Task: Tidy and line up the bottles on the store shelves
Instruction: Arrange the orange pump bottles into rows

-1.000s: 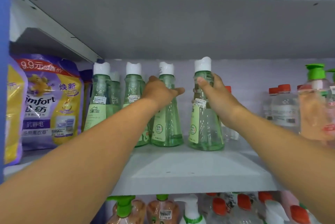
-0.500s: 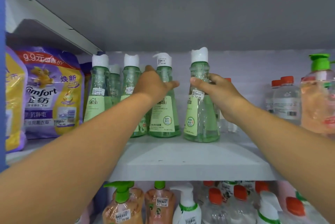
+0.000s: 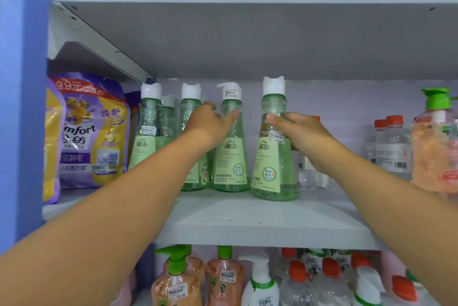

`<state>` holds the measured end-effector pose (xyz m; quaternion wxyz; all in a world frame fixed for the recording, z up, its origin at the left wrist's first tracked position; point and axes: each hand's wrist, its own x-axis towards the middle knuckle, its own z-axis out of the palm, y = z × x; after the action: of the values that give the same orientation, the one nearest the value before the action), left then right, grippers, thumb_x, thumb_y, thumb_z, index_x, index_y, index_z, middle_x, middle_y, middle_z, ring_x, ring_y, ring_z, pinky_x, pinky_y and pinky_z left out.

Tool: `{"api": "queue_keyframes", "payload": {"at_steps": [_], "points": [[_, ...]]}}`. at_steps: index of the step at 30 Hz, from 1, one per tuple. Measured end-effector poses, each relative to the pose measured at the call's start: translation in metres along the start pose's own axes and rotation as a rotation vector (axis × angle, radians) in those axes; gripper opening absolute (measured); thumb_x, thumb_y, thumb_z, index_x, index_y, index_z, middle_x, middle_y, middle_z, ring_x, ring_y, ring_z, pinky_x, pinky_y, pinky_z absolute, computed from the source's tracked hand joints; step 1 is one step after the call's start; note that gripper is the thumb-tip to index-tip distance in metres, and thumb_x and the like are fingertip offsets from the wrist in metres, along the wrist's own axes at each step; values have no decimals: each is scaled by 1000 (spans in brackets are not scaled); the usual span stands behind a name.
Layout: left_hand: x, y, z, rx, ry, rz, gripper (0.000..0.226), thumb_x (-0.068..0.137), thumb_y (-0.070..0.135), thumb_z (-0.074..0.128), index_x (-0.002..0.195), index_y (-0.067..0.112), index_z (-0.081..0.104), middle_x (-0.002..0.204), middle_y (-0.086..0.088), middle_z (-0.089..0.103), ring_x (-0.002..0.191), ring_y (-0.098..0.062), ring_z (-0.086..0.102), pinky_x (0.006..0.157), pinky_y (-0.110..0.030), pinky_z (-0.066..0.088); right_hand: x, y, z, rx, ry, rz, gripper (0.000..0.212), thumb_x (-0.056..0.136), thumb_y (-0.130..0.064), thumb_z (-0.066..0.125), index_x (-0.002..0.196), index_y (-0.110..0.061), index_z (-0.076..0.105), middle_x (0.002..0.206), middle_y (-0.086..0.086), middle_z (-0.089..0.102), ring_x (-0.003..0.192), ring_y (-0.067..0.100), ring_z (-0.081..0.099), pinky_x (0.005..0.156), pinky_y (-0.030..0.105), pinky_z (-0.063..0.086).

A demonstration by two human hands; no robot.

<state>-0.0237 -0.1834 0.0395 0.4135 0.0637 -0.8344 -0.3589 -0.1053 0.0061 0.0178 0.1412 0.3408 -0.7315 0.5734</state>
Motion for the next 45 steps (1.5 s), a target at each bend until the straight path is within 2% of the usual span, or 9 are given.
{"api": "queue_keyframes", "payload": {"at_steps": [4,9,14,19,24,28,33,37,45], "points": [[-45,2,-39,4,62,78,30,97,47,60,117,25,63,111,8,69,99,-15,68,74,-28,52,-16,-23,-2,17,-99,55,34,93,-54,65,115,-30,72,109,-6,77,104,16,72,96,39,54],[-120,-4,-55,95,-131,21,81,78,74,65,143,32,42,119,21,56,103,-4,58,80,-26,47,-36,-66,47,123,-283,-4,40,95,-49,65,122,-19,69,110,-1,78,102,20,74,94,44,58],[-135,-21,-72,176,98,-6,82,82,52,78,144,26,30,116,10,53,82,-1,53,66,-23,42,-42,-99,108,-205,-316,-113,73,84,-79,52,131,-25,64,125,1,69,113,24,65,101,50,52],[-134,-43,-116,211,138,-118,83,88,44,75,151,22,27,104,16,45,73,6,41,64,-20,41,-24,-69,76,-281,89,-170,55,98,-51,56,140,-15,55,141,6,50,116,23,58,94,28,43],[-129,-63,-126,219,154,-157,99,82,52,77,159,25,20,156,0,44,134,-26,49,103,-41,46,0,-37,45,-284,-88,217,84,88,-55,70,153,-15,35,146,10,50,115,30,62,96,39,54],[-122,-74,-117,180,175,-192,98,84,56,74,160,32,18,161,2,38,141,-29,43,107,-44,42,-7,-21,61,-252,-266,207,52,89,-37,77,130,-18,51,115,-2,65,95,15,66,88,41,59],[-102,-76,-109,166,177,-277,97,71,56,85,143,19,32,127,2,52,95,-19,57,84,-40,49,-3,-13,75,-267,-218,172,44,86,-36,79,118,-22,51,113,-2,65,103,22,68,88,46,61],[-101,-82,-107,179,165,-303,98,74,64,79,145,18,30,137,-2,50,115,-27,55,91,-38,47,-8,-11,75,-299,-221,181,46,88,-42,76,120,-26,46,109,-5,58,106,22,64,87,45,61],[-106,-95,-112,147,234,-280,48,83,42,77,116,31,43,99,9,65,87,-17,66,79,-39,56,-15,-13,77,-307,-239,201,56,87,-36,79,131,-21,48,120,-1,61,109,22,63,89,47,60]]}}
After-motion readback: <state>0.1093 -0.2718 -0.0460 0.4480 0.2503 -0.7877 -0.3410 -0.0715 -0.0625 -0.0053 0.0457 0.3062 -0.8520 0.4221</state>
